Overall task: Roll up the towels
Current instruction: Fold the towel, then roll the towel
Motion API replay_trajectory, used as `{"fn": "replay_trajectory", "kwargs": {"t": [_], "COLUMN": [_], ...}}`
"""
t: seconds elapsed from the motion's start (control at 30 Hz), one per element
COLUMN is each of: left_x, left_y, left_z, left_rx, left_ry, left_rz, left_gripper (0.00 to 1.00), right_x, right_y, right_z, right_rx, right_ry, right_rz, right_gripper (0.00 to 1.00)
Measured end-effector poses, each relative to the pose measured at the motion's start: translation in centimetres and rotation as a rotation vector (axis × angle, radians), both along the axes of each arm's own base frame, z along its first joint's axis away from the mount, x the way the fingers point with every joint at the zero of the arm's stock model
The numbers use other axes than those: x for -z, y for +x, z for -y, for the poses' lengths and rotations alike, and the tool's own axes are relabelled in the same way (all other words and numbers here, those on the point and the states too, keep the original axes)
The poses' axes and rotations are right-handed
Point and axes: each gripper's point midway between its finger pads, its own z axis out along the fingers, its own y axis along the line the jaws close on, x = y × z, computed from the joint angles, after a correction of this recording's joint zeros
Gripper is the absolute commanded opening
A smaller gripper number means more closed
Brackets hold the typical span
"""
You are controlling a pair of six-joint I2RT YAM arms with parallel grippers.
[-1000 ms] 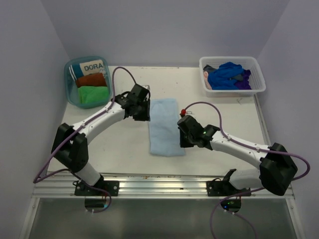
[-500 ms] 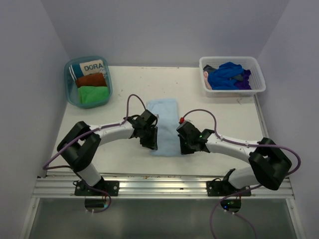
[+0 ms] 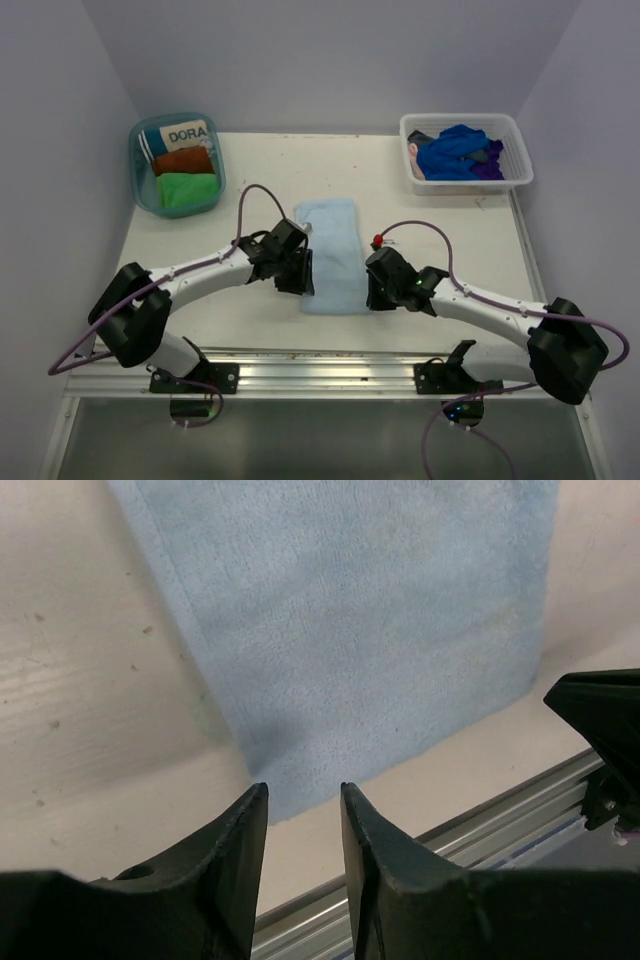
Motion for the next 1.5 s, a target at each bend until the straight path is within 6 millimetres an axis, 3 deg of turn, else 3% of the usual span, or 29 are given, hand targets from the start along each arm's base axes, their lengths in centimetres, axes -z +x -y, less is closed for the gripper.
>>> {"fn": "replay_trajectory", "kwargs": {"t": [0.03, 0.1, 0.23, 0.33, 0.53, 0.77, 0.93, 1.0, 1.13, 1.2, 1.5], "left_x": [-0.3, -0.3, 1.9, 3.1, 3.2, 3.6, 3.8, 3.8, 3.7, 3.5, 3.7], "left_y": [-0.2, -0.7, -2.5, -3.6, -3.5, -3.3, -3.3, -3.4, -3.5, -3.6, -4.0], "left_z": [-0.1, -0.5, -1.7, -2.4, -1.9, -1.5, -1.2, -1.2, -1.0, -0.8, -0.9], "left_rx": [-0.007, -0.016, -0.039, -0.053, -0.062, -0.066, -0.064, -0.062, -0.058, -0.058, -0.059], "left_ry": [-0.011, -0.025, -0.008, 0.011, -0.009, -0.017, -0.022, -0.022, -0.028, -0.041, -0.041], "left_rz": [0.006, 0.009, -0.053, -0.095, -0.096, -0.100, -0.105, -0.107, -0.110, -0.113, -0.118], "left_gripper": [0.41, 0.48, 0.53, 0.52, 0.47, 0.35, 0.24, 0.24, 0.44, 0.47, 0.31], "right_x": [-0.4, -0.9, -0.8, -0.5, 0.8, 2.0, 2.1, 2.1, 2.1, 2.1, 2.1], "right_y": [0.1, 0.3, 0.2, 0.0, -0.6, -1.0, -0.9, -0.9, -0.8, -0.8, -0.7], "right_z": [0.1, 0.0, 0.1, 0.2, 0.3, 0.1, -0.1, -0.1, -0.2, -0.3, -0.3], "right_rx": [0.004, 0.008, 0.004, 0.003, -0.009, -0.019, -0.021, -0.021, -0.022, -0.021, -0.021], "right_ry": [0.008, 0.020, 0.018, 0.017, 0.005, 0.001, 0.008, 0.009, 0.012, 0.015, 0.016], "right_rz": [0.012, 0.031, 0.030, 0.025, -0.013, -0.044, -0.042, -0.041, -0.039, -0.038, -0.037], "right_gripper": [0.31, 0.38, 0.41, 0.41, 0.41, 0.39, 0.32, 0.28, 0.22, 0.20, 0.19]}}
